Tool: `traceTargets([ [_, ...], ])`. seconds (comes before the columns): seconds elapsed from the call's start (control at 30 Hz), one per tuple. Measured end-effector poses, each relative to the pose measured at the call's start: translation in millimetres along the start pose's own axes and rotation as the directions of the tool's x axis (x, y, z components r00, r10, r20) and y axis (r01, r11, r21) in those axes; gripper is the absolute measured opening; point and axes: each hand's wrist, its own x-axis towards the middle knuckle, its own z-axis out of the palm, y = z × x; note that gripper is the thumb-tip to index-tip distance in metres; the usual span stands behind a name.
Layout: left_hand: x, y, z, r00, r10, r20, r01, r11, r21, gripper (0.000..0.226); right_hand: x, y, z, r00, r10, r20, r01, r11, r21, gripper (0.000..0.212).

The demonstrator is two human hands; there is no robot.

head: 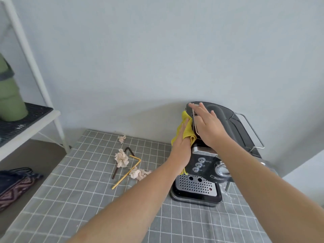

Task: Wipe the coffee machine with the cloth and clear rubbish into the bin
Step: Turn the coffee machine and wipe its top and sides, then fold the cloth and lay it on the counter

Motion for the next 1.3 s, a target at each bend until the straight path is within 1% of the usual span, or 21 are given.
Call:
traceTargets([
  [0.1,-25.1,9.0,2.2,0.998,0.066,0.001,-0.066,0.996,0.059,0.047,-15.1,-7.7,-8.3,0.997,0.006,-0.076,0.004,0.992,0.127,0.045],
  [0.17,-44.0,16.7,4.1,0.995,0.101,-0.008,-0.100,0.991,0.088,0.046,-36.8,-14.1,-11.0,0.993,-0.027,-0.119,0.052,0.976,0.211,0.042],
  [0.23,-64.4,24.8,7.9,0.995,0.080,-0.055,-0.070,0.983,0.170,0.047,-67.7,-19.2,-12.1,0.984,-0.053,-0.172,0.101,0.953,0.287,0.038],
  [0.3,-87.9,28.1,13.3,0.990,0.047,-0.131,-0.021,0.982,0.188,0.045,-103.6,-20.2,-10.4,0.966,-0.028,-0.255,0.117,0.932,0.343,0.032],
  [0.37,-114.2,28.6,21.3,0.982,0.077,-0.175,-0.047,0.985,0.168,0.041,-138.4,-16.5,-5.6,0.940,0.026,-0.340,0.107,0.924,0.367,0.026],
  [0.4,-127.1,28.1,25.9,0.978,0.100,-0.183,-0.069,0.983,0.169,0.040,-152.8,-14.0,-2.5,0.938,0.068,-0.339,0.074,0.918,0.390,0.025],
  [0.43,-137.8,25.5,30.3,0.976,0.121,-0.183,-0.093,0.984,0.154,0.040,-162.5,-10.1,1.2,0.952,0.126,-0.280,0.010,0.899,0.437,0.024],
  [0.5,-162.9,21.3,43.6,0.977,0.117,-0.179,-0.101,0.990,0.097,0.041,-176.8,-1.3,6.1,0.980,0.198,-0.007,-0.157,0.801,0.578,0.037],
  [0.57,-183.7,9.5,57.1,0.977,0.095,-0.192,-0.063,0.984,0.166,0.044,-187.8,6.6,7.8,0.955,0.174,0.238,-0.290,0.704,0.649,0.057],
  [0.6,-191.1,2.8,61.5,0.977,0.093,-0.194,-0.045,0.971,0.235,0.050,-192.2,8.7,8.3,0.944,0.164,0.286,-0.315,0.703,0.637,0.059],
  [0.7,-211.3,-5.9,73.5,0.988,0.053,-0.143,0.010,0.913,0.409,0.067,-207.6,22.5,10.3,0.944,0.162,0.287,-0.306,0.758,0.576,0.042],
  [0.77,-223.1,-3.6,77.8,0.996,-0.002,-0.092,0.049,0.858,0.511,0.073,-215.2,35.0,12.6,0.937,0.139,0.321,-0.309,0.757,0.575,0.042],
  [0.83,-235.5,-4.7,76.5,0.997,-0.070,-0.028,0.073,0.788,0.612,0.080,-223.6,42.2,9.4,0.930,0.114,0.351,-0.315,0.742,0.592,0.032],
  [0.93,-249.4,-5.4,63.3,0.986,-0.150,0.068,0.068,0.747,0.661,0.090,-230.6,49.8,-0.2,0.925,0.068,0.375,-0.279,0.791,0.544,0.024],
  [1.03,-251.9,5.1,49.8,0.982,-0.182,0.042,0.109,0.743,0.661,0.085,-233.4,59.7,-10.5,0.897,0.001,0.441,-0.219,0.869,0.444,0.025],
  [1.07,-250.0,9.8,44.6,0.985,-0.169,0.020,0.105,0.693,0.713,0.085,-234.3,62.9,-13.0,0.884,-0.019,0.467,-0.190,0.898,0.396,0.025],
  [1.1,-246.9,15.3,39.8,0.990,-0.141,0.023,0.067,0.596,0.800,0.088,-235.2,65.0,-15.3,0.871,-0.038,0.490,-0.147,0.931,0.334,0.025],
  [1.17,-239.0,25.1,35.1,0.989,-0.105,0.101,-0.064,0.310,0.949,0.092,-239.3,66.0,-18.6,0.842,-0.075,0.534,-0.049,0.976,0.214,0.024],
  [1.2,-234.5,27.6,34.9,0.983,-0.110,0.144,-0.123,0.184,0.975,0.091,-241.5,66.0,-18.8,0.828,-0.090,0.553,-0.009,0.985,0.175,0.024],
  [1.23,-230.2,28.5,35.6,0.977,-0.120,0.179,-0.167,0.105,0.980,0.085,-243.7,66.1,-18.4,0.816,-0.104,0.569,0.019,0.988,0.154,0.024],
  [1.3,-223.8,27.9,37.2,0.961,-0.144,0.234,-0.234,0.022,0.972,0.056,-247.0,67.7,-15.3,0.812,-0.111,0.573,0.054,0.992,0.116,0.023],
])
